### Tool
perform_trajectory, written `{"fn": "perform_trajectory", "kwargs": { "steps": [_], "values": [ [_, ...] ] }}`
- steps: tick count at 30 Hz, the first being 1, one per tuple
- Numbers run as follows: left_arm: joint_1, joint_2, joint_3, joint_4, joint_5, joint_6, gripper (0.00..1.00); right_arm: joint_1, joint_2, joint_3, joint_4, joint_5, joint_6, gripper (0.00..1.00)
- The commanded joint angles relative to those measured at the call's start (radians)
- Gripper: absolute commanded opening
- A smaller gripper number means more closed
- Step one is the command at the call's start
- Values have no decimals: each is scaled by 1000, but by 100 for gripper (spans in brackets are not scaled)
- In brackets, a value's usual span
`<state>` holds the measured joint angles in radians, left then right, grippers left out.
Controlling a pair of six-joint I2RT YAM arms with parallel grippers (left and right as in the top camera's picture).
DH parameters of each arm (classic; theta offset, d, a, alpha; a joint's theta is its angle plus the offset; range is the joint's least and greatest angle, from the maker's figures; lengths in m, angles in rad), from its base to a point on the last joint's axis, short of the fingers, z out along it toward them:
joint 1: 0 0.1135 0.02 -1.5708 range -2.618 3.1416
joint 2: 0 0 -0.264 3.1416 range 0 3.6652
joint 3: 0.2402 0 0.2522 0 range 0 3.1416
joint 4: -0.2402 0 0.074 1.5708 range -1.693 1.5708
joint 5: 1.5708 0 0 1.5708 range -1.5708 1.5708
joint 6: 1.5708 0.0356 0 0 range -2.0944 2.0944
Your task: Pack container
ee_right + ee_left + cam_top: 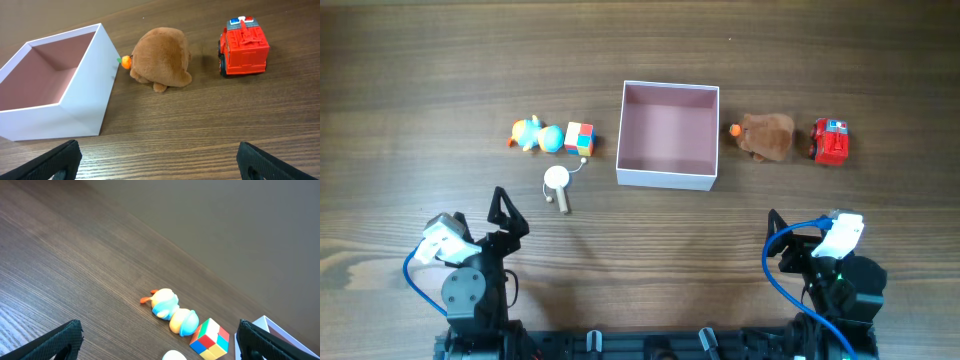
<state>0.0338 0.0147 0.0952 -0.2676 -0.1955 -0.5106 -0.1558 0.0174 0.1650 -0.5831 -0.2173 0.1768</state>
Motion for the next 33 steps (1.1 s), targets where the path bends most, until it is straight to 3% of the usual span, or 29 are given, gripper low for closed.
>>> {"fn": "perform_trajectory", "kwargs": {
  "steps": [1, 27, 33],
  "values": [
    [-6, -12, -11, 6, 13, 9, 100, 4, -13, -5, 0, -9, -17, 100],
    [-6, -12, -11, 6, 13, 9, 100, 4, -13, -5, 0, -6, -20, 100],
    [-6, -12, -11, 6, 14, 8, 100, 4, -13, -6, 0, 109, -47, 100]
  ]
}}
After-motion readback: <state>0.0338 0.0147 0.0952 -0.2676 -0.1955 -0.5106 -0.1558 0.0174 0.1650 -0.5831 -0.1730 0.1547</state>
